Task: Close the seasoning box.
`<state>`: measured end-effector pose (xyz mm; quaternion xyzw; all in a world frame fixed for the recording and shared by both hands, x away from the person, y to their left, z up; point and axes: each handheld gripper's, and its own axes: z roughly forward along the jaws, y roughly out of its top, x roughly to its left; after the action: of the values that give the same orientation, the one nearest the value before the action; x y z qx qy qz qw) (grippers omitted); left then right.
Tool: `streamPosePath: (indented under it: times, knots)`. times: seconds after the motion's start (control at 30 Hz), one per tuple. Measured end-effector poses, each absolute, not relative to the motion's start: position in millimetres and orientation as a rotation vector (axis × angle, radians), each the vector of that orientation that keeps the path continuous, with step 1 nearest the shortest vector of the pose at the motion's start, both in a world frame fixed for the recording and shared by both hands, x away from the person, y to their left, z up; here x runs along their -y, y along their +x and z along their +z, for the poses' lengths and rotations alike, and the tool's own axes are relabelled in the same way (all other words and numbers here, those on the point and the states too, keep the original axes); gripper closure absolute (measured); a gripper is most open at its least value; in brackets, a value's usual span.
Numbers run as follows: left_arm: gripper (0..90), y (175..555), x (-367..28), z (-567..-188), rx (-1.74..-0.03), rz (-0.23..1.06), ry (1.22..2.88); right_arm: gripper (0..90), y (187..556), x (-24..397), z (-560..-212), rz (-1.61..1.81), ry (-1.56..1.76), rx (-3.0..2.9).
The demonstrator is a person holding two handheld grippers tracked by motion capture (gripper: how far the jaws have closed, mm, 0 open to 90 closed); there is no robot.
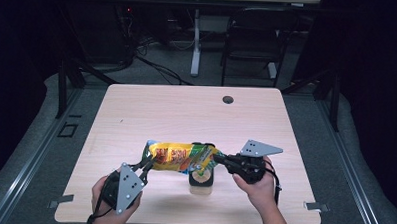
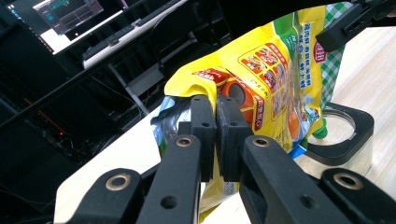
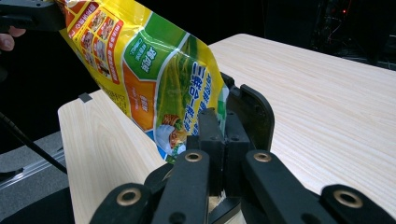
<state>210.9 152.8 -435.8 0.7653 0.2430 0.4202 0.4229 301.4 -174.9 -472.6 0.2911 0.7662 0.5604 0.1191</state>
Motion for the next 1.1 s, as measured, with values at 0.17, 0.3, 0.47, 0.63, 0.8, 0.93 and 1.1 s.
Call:
streamPosePath:
  times: [0.17,0.3,0.47,0.63,0.8,0.93,1.1]
  knots:
    - [87.4,210.4,-153.2,-435.1,-0.607,1.056,1.912,89.7,300.7,174.1,-472.2,1.642,0.847,-2.237]
    - [87.4,210.4,-153.7,-434.9,-0.608,1.059,1.911,89.7,300.4,173.6,-471.8,1.635,0.842,-2.242]
    - [87.4,209.7,-154.5,-434.6,-0.608,1.061,1.908,89.7,300.2,172.8,-471.5,1.634,0.836,-2.247]
    - [87.5,209.2,-154.7,-434.6,-0.609,1.061,1.908,89.7,299.7,171.8,-471.8,1.641,0.840,-2.245]
    - [87.4,209.4,-155.9,-434.2,-0.612,1.058,1.909,89.7,299.3,170.7,-471.8,1.643,0.837,-2.245]
    - [87.4,209.3,-156.7,-433.5,-0.614,1.065,1.904,89.7,298.9,169.9,-471.2,1.647,0.830,-2.248]
    - [87.4,209.7,-158.3,-432.3,-0.617,1.060,1.902,89.6,297.8,169.9,-468.8,1.648,0.820,-2.256]
